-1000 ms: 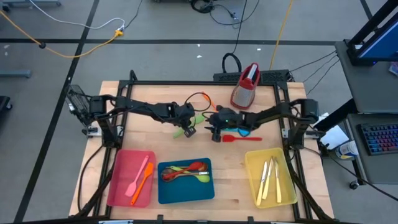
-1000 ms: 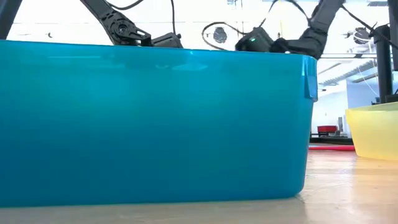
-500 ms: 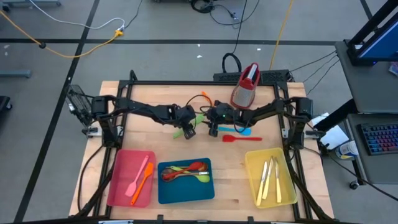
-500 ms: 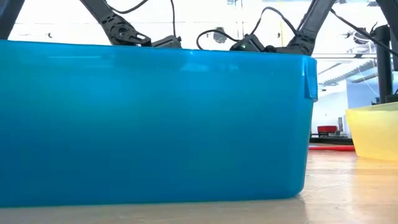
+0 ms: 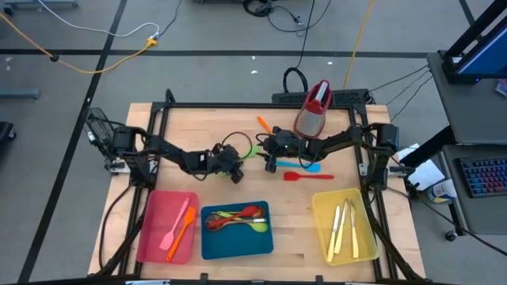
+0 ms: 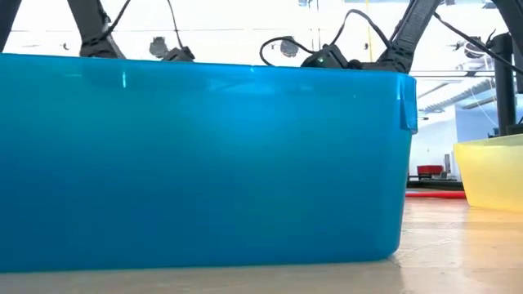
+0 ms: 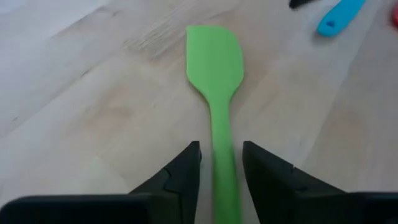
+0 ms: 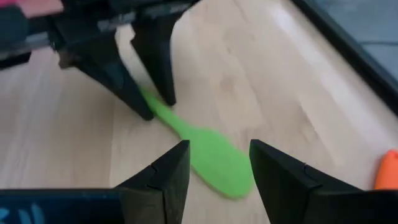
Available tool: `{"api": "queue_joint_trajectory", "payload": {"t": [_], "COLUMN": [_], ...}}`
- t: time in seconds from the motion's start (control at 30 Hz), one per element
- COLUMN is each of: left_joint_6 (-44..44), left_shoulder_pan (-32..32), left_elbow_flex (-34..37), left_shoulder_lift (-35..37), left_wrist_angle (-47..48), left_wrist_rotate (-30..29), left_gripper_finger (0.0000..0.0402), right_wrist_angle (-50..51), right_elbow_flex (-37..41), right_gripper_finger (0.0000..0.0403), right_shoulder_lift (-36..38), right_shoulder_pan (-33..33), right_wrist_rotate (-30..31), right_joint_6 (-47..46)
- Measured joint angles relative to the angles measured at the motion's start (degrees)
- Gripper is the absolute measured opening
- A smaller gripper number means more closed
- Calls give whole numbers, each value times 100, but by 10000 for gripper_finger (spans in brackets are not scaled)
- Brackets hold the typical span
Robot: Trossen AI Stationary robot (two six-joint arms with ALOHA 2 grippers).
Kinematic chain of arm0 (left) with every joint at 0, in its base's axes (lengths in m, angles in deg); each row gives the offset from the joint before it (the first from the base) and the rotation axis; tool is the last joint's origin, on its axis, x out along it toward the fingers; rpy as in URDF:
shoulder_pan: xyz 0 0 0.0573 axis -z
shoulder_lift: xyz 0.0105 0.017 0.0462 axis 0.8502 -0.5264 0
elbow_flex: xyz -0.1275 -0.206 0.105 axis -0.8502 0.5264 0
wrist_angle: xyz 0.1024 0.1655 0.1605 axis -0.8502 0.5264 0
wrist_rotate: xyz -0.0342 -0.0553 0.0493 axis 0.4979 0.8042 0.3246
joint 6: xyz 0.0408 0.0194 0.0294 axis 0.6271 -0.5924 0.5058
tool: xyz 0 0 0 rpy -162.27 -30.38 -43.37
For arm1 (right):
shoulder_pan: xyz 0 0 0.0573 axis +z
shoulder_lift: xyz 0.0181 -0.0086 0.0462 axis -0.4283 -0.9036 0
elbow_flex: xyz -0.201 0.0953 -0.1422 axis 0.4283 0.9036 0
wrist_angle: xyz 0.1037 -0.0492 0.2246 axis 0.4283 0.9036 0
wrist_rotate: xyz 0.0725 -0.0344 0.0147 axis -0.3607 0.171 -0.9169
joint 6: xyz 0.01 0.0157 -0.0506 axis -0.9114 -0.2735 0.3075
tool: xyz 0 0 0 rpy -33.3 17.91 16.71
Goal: Pick & Place Kitchen Items
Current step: Put the green spatula into the pink bin
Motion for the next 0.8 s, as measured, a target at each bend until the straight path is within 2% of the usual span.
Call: {"api": "queue_joint_trajectory", "payload": {"t": [0.1,0.23,0.43,0.67,0.8], "left_joint_6": [-2,2,40,550,448], "left_shoulder_pan": [203,300,252,318,310], "left_elbow_flex": [210,218,258,295,285], "left_shoulder_lift": [-8,-11,-11,-56,-59], "left_wrist_angle": [-334,-304,-503,-1161,-1232], "left_wrist_rotate": [-151,-213,-102,-60,-46], "left_gripper_finger": [110,89,28,32,36], "right_wrist_angle": [-236,-318,-180,295,677], "right_elbow_flex": [0,0,0,0,0], "right_gripper_finger": [160,160,160,160,160], "right_shoulder_lift": [0,0,0,0,0], "right_shoulder_pan": [0,0,0,2,11], "right_wrist_rotate": [0,0,-4,-393,-506], "right_joint_6": [0,-20,-21,-72,155]}}
